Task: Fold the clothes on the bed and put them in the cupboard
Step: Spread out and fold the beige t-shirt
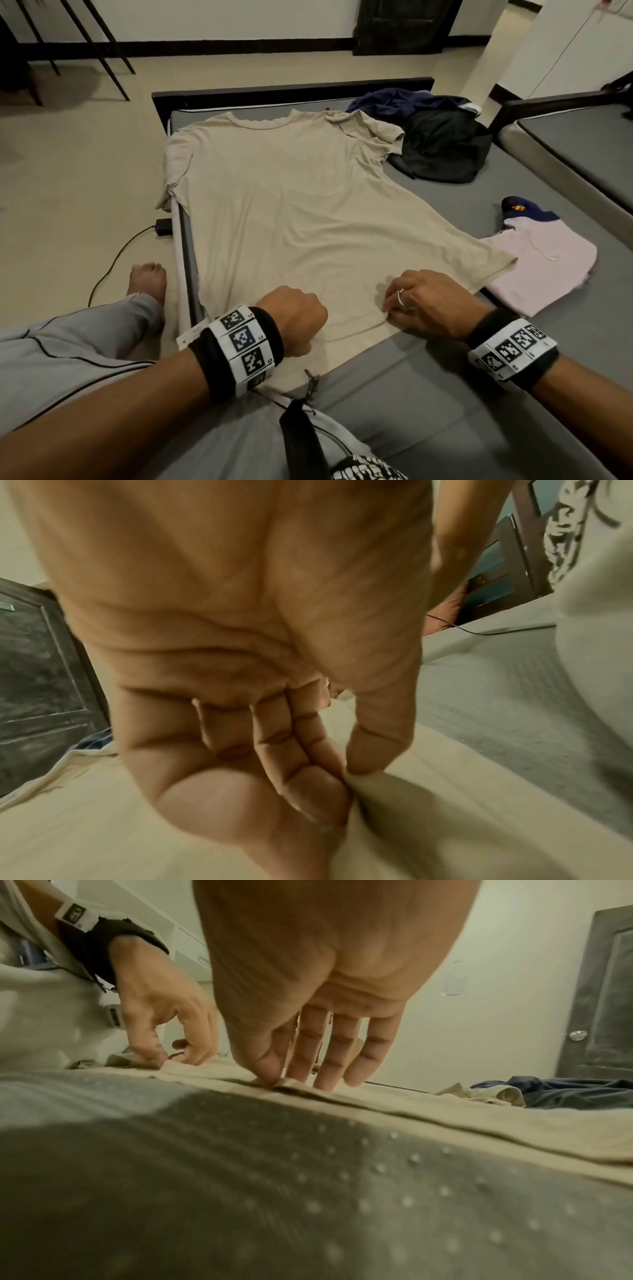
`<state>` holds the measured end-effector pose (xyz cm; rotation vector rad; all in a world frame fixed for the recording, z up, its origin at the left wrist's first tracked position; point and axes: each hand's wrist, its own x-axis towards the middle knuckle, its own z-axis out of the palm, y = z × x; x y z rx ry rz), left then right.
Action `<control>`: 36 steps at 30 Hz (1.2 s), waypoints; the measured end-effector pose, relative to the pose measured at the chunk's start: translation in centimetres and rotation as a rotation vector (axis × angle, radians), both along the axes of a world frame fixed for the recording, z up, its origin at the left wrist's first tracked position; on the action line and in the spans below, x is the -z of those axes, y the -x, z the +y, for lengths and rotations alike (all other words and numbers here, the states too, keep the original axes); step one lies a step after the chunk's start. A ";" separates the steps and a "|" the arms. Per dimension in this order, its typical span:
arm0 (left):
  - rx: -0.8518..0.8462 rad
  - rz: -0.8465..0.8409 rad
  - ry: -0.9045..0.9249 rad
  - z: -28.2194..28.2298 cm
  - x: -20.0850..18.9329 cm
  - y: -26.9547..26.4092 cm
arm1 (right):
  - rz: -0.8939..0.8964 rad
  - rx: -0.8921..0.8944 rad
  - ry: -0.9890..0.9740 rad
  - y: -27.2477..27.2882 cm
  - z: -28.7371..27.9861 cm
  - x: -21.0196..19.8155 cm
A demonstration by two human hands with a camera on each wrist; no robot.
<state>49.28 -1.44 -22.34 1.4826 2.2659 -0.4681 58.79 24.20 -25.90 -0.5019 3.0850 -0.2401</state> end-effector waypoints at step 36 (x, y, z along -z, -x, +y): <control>-0.033 -0.516 -0.053 0.2 2.0 0.7 | -0.172 -0.075 -0.035 -1.3 0.6 -1.0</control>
